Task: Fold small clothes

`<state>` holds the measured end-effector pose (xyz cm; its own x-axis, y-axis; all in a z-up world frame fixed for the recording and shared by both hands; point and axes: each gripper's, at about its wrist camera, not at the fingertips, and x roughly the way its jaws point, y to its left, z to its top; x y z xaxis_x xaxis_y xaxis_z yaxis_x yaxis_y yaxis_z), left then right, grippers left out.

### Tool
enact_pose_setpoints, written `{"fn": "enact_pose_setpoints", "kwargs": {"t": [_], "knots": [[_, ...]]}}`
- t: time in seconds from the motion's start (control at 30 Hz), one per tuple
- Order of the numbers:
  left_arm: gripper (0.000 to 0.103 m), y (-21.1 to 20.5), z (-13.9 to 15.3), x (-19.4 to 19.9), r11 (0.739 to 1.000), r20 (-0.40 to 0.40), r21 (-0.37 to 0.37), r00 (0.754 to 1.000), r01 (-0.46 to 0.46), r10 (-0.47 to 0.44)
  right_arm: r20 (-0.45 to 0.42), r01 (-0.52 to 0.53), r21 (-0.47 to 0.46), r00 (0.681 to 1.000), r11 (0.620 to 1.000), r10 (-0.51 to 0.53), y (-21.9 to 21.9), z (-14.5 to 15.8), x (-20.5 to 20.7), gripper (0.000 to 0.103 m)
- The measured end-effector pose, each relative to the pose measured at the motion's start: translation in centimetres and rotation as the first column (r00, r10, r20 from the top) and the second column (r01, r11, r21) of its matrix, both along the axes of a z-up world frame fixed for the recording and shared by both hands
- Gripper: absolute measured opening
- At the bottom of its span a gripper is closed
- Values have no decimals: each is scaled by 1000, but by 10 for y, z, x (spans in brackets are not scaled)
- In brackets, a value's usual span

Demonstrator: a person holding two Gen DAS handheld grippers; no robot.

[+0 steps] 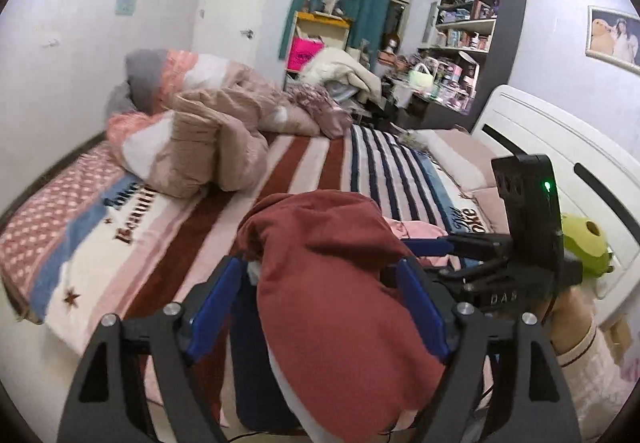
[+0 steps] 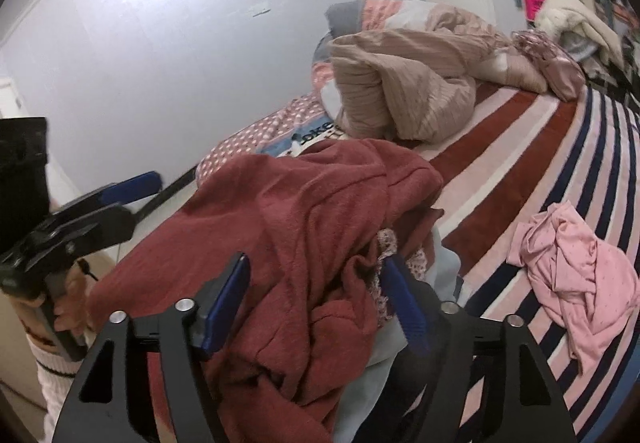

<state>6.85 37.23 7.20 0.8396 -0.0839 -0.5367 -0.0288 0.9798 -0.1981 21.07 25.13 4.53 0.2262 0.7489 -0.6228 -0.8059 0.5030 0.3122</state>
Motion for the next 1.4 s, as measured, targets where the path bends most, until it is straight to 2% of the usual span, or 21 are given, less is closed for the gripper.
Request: {"fn": "enact_pose_setpoints", "kwargs": {"t": [0.13, 0.4, 0.63, 0.7, 0.9, 1.0, 1.13, 1.17, 1.23, 1.4], "knots": [[79, -19, 3, -31, 1000, 82, -7, 997, 3, -2, 30, -6, 27, 1000, 1000, 6, -14, 5, -10, 73], [83, -62, 4, -50, 999, 166, 43, 986, -18, 11, 71, 15, 102, 997, 995, -22, -67, 8, -36, 77], [84, -119, -9, -46, 996, 197, 86, 980, -14, -3, 50, 92, 178, 993, 980, -103, -146, -10, -62, 78], [84, -138, -15, -43, 997, 200, 83, 980, -11, -6, 78, 134, 184, 985, 974, -151, -172, -15, -72, 78], [86, -200, -29, -37, 995, 235, 104, 972, -6, -19, 157, 284, 176, 937, 943, -311, -250, -31, -104, 78], [100, -230, -33, -37, 990, 283, 136, 959, -34, -6, 210, 373, 185, 889, 909, -408, -291, -34, -121, 78], [102, -259, -38, -37, 982, 346, 168, 938, -92, 29, 270, 460, 205, 822, 864, -501, -329, -35, -142, 79], [102, -266, -40, -38, 979, 359, 172, 933, -105, 37, 290, 482, 210, 800, 851, -525, -339, -36, -150, 80], [102, -276, -44, -38, 976, 376, 180, 925, -124, 49, 317, 511, 220, 768, 831, -556, -353, -37, -161, 90], [102, -297, -54, -36, 971, 385, 206, 922, -123, 35, 369, 551, 235, 712, 801, -598, -374, -40, -183, 97]]}}
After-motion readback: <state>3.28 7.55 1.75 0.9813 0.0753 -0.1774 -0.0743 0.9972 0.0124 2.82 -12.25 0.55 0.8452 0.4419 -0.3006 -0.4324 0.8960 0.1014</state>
